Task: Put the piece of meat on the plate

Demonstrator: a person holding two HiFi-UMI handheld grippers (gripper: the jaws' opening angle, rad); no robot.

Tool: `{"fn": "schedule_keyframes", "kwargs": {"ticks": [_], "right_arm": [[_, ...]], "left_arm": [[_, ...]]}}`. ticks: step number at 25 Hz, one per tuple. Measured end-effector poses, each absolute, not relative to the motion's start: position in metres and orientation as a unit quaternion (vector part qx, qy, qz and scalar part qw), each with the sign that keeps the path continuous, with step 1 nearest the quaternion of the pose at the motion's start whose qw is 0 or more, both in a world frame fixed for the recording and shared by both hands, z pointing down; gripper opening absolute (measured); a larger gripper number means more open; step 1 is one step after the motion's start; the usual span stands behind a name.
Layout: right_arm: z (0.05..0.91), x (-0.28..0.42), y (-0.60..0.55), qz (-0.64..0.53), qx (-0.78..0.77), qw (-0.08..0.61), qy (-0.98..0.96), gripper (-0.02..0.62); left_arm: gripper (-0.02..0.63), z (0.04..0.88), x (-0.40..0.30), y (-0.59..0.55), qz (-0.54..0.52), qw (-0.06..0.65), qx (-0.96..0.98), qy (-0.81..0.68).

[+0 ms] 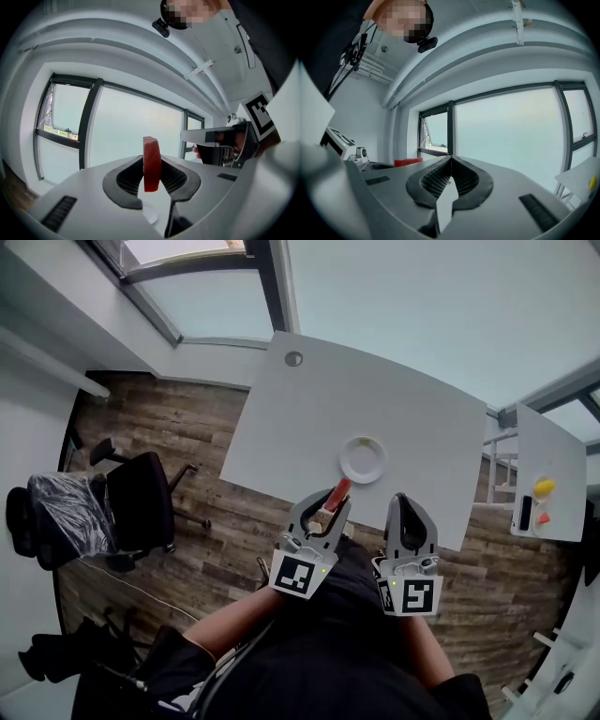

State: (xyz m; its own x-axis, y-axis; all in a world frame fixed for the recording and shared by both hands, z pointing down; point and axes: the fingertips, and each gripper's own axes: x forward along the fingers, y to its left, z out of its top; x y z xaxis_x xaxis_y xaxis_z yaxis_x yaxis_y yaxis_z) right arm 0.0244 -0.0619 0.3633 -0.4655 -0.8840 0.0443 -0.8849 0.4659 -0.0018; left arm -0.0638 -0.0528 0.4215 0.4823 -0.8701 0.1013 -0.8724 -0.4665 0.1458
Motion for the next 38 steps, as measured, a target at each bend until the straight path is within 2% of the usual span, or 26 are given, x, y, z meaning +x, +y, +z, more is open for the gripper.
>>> {"fn": "schedule_keyframes", "kwargs": {"ticks": [8,22,38], "right_arm": [[0.365,0.044,-0.087,0.013,0.506,0.011,-0.862,0.005],[0.368,0.073,-0.117,0.023,0.512,0.006,-0.859,0.005],[0.382,0.081,-0.13,0.029,0.511,0.022,-0.859,0.005]], "left_arm": [[0.097,0.444,-0.04,-0.092,0.051,0.106,0.867,-0.484],[0.097,0.546,-0.021,-0.13,0.092,0.19,0.849,-0.484],[0.096,0.648,-0.001,-0.153,0.183,0.232,0.844,-0.447]]}}
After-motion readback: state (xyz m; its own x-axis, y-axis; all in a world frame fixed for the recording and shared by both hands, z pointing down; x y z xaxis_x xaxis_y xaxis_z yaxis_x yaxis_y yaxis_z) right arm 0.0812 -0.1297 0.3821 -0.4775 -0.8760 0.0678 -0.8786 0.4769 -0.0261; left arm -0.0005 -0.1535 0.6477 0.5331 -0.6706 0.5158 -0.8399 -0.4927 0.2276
